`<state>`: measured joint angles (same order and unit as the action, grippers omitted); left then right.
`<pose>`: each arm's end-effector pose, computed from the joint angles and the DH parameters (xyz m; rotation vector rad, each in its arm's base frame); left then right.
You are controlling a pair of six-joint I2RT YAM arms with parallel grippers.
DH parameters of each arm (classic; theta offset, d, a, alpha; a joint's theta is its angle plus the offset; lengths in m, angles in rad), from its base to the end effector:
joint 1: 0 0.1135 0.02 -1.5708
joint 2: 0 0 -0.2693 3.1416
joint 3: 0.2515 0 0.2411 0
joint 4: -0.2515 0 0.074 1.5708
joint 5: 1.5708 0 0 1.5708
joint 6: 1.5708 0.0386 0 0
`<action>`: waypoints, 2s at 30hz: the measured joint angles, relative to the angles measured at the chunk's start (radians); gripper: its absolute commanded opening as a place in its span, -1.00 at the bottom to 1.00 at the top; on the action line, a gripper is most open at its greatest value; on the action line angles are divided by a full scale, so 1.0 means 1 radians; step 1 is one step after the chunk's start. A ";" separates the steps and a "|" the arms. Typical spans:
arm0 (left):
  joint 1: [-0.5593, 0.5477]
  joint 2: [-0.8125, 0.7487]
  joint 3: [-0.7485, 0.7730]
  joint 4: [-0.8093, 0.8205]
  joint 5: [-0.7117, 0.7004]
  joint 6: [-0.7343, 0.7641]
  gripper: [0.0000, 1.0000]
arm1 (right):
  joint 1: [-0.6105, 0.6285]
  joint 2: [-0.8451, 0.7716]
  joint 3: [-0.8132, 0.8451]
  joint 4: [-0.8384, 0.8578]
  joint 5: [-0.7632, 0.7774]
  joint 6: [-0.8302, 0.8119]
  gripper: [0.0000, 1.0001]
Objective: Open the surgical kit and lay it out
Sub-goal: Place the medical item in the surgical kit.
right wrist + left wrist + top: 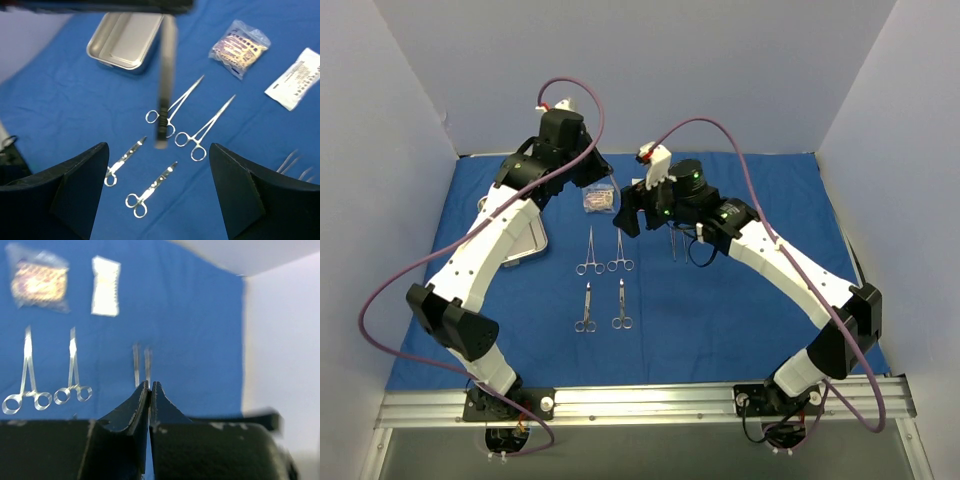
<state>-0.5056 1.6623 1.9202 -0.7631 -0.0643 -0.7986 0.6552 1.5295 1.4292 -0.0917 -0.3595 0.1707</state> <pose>0.3105 -0.1691 0.4448 -0.3554 2.1286 -0.7170 0.2735 0.2273 0.3979 -0.7020 1.7032 0.9059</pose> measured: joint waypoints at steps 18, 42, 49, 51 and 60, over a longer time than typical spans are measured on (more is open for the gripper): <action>-0.063 0.085 0.119 -0.218 -0.201 -0.107 -0.95 | 0.179 0.001 -0.014 0.054 0.430 -0.145 0.09; -0.063 0.115 0.127 -0.286 -0.190 -0.160 -0.95 | 0.340 0.087 -0.056 0.137 0.795 -0.311 -0.81; -0.063 0.116 0.127 -0.282 -0.175 -0.174 -0.66 | 0.341 0.086 -0.072 0.162 0.863 -0.321 -1.00; -0.063 0.116 0.126 -0.280 -0.171 -0.174 -0.51 | 0.341 0.086 -0.074 0.164 0.868 -0.319 -1.00; -0.032 0.086 0.039 -0.195 -0.145 -0.157 0.96 | 0.319 0.084 -0.112 0.136 0.818 -0.246 -1.00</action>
<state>-0.5381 1.7481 1.9591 -0.9577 -0.2092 -0.9554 0.9741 1.6138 1.3170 0.0444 0.4580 -0.0753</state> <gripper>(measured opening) 0.902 0.008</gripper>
